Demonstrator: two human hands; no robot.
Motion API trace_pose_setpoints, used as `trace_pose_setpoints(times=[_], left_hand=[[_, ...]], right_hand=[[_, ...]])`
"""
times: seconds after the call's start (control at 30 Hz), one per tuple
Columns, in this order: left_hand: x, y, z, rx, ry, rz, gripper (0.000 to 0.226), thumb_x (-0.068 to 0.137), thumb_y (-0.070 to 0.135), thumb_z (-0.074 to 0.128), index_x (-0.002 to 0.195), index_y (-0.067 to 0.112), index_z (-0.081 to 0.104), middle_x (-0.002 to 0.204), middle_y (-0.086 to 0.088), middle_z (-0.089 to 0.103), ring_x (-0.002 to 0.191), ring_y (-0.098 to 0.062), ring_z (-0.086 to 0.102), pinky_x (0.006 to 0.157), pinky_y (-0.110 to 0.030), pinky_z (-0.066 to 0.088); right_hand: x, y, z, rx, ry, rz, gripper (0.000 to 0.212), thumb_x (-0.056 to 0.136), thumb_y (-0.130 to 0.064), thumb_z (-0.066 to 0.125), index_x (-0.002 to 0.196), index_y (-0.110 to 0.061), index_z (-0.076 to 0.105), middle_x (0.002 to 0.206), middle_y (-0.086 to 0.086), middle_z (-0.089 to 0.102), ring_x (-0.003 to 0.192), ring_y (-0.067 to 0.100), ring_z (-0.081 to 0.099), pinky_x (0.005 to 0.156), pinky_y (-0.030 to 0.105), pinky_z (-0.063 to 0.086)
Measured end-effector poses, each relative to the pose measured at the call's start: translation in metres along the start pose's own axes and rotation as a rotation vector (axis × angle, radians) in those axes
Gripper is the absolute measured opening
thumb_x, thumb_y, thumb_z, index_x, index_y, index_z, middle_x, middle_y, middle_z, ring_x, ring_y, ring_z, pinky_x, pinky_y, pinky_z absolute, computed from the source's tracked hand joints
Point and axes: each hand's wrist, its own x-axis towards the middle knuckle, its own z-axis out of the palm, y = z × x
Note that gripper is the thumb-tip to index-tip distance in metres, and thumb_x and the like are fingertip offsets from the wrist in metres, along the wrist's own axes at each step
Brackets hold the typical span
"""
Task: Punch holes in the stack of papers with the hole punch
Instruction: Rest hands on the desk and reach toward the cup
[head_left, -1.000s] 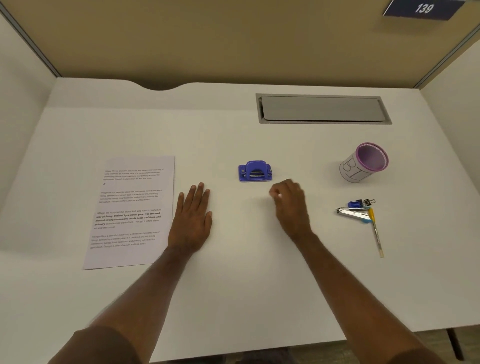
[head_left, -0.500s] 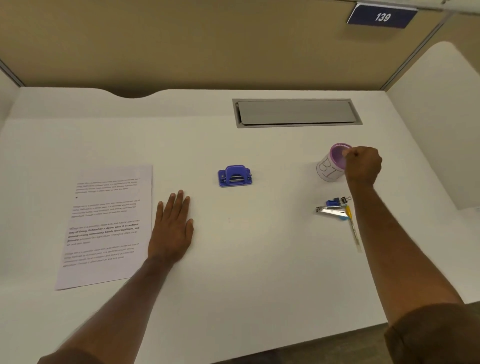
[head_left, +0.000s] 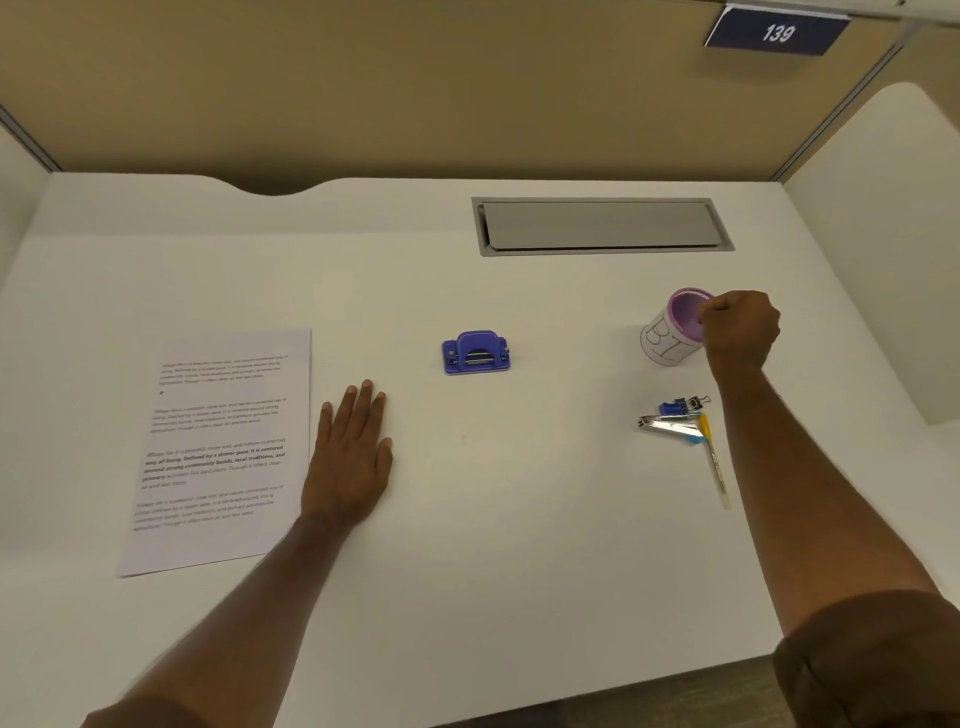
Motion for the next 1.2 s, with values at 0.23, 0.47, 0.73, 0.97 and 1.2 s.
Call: trace_pose_setpoints(times=[0.23, 0.47, 0.73, 0.97, 1.2], left_hand=[[0.001, 0.000, 0.000, 0.001, -0.004, -0.001, 0.064, 0.099, 0.035, 0.020, 0.159, 0.010, 0.020, 0.169, -0.007, 0.011, 0.156, -0.026, 0.009, 0.127, -0.051, 0.011], [0.001, 0.001, -0.002, 0.005, -0.010, 0.000, 0.065, 0.099, 0.035, 0.020, 0.159, 0.010, 0.020, 0.169, -0.008, 0.011, 0.156, -0.026, 0.010, 0.126, -0.052, 0.012], [0.001, 0.001, -0.002, -0.005, -0.017, 0.003, 0.065, 0.099, 0.035, 0.021, 0.159, 0.010, 0.020, 0.169, -0.007, 0.010, 0.157, -0.025, 0.008, 0.127, -0.052, 0.011], [-0.001, 0.002, -0.005, -0.023, -0.004, 0.008, 0.064, 0.099, 0.034, 0.023, 0.158, 0.008, 0.024, 0.168, -0.009, 0.014, 0.156, -0.028, 0.012, 0.126, -0.053, 0.013], [-0.001, 0.004, -0.008, -0.030, -0.003, 0.007, 0.064, 0.099, 0.033, 0.022, 0.157, 0.008, 0.025, 0.168, -0.010, 0.015, 0.156, -0.028, 0.013, 0.126, -0.053, 0.014]], right_hand=[[-0.003, -0.002, 0.000, 0.111, 0.060, -0.035, 0.025, 0.089, -0.013, 0.054, 0.096, -0.001, 0.075, 0.093, 0.018, 0.075, 0.087, 0.031, 0.070, 0.072, 0.034, 0.054], [-0.089, -0.041, 0.009, 0.507, 0.002, -0.364, 0.013, 0.087, -0.013, 0.064, 0.085, -0.010, 0.076, 0.081, 0.001, 0.074, 0.076, 0.016, 0.067, 0.073, 0.019, 0.048], [-0.229, -0.037, 0.075, 0.119, -0.730, -0.715, 0.012, 0.089, -0.019, 0.066, 0.093, -0.018, 0.077, 0.094, -0.003, 0.074, 0.092, 0.017, 0.066, 0.082, 0.031, 0.049], [-0.236, -0.040, 0.095, -0.072, -0.795, -0.758, 0.024, 0.095, -0.025, 0.058, 0.114, -0.015, 0.070, 0.110, 0.004, 0.068, 0.106, 0.024, 0.059, 0.091, 0.037, 0.047], [-0.232, -0.044, 0.097, -0.202, -0.750, -0.916, 0.021, 0.097, -0.024, 0.055, 0.109, -0.014, 0.069, 0.107, 0.004, 0.063, 0.102, 0.023, 0.057, 0.080, 0.036, 0.048]])
